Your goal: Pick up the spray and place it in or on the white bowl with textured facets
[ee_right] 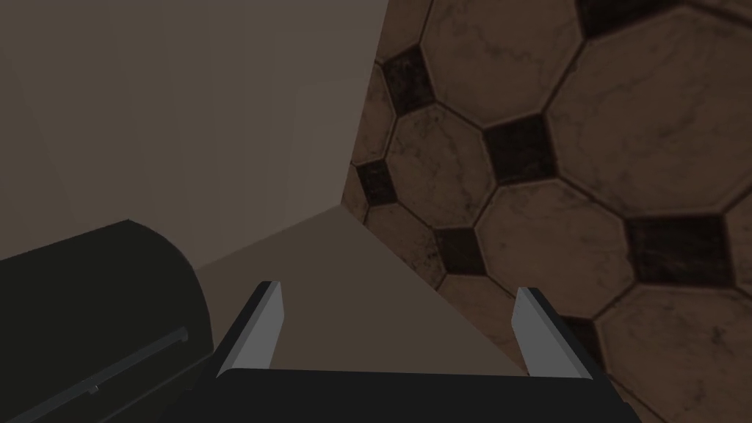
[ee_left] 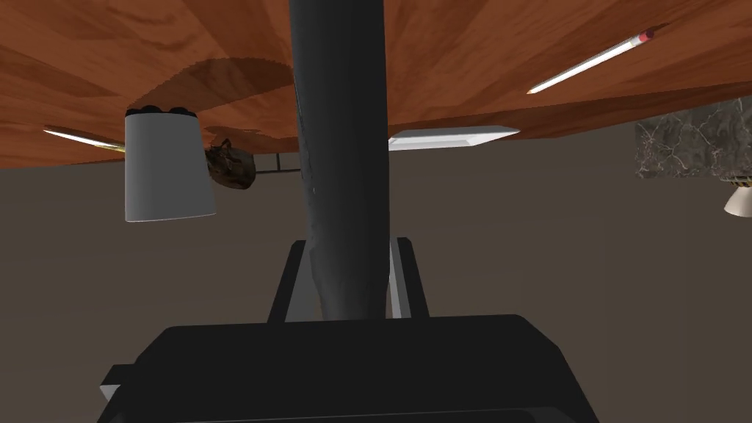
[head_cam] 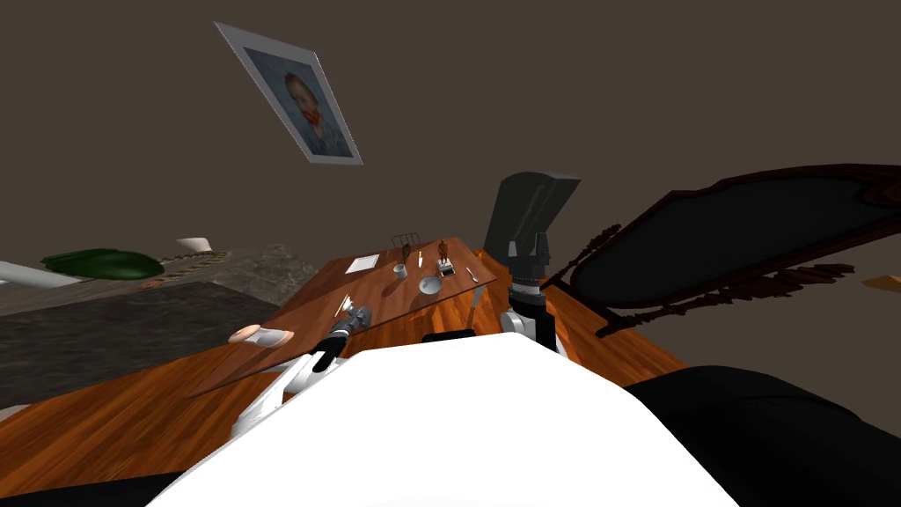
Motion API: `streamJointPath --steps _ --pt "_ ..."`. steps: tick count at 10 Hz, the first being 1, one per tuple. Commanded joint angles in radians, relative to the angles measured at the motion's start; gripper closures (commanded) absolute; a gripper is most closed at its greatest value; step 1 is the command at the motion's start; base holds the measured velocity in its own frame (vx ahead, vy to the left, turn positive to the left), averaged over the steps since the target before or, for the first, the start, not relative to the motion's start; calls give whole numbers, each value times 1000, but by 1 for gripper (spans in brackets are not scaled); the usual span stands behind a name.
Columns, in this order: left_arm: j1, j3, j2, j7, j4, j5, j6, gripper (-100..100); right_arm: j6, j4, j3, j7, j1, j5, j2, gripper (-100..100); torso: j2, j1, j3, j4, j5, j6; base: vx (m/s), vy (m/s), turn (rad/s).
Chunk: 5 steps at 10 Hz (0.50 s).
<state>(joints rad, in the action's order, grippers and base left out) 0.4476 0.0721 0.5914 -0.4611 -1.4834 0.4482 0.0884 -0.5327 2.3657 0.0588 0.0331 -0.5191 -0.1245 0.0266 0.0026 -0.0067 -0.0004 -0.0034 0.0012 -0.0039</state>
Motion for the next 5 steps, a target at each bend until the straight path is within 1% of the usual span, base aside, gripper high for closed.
streamJointPath --steps 1,5 --pt "35 -9 19 3 -33 -11 43 100 0 0 0 0 0 0 0 0 0 0 0 0 0 0 -25 -112 38" --pt "101 -30 74 10 -99 -42 139 100 0 0 0 0 0 0 0 0 0 -1 -1 -3 1 -2 -22 -130 35"
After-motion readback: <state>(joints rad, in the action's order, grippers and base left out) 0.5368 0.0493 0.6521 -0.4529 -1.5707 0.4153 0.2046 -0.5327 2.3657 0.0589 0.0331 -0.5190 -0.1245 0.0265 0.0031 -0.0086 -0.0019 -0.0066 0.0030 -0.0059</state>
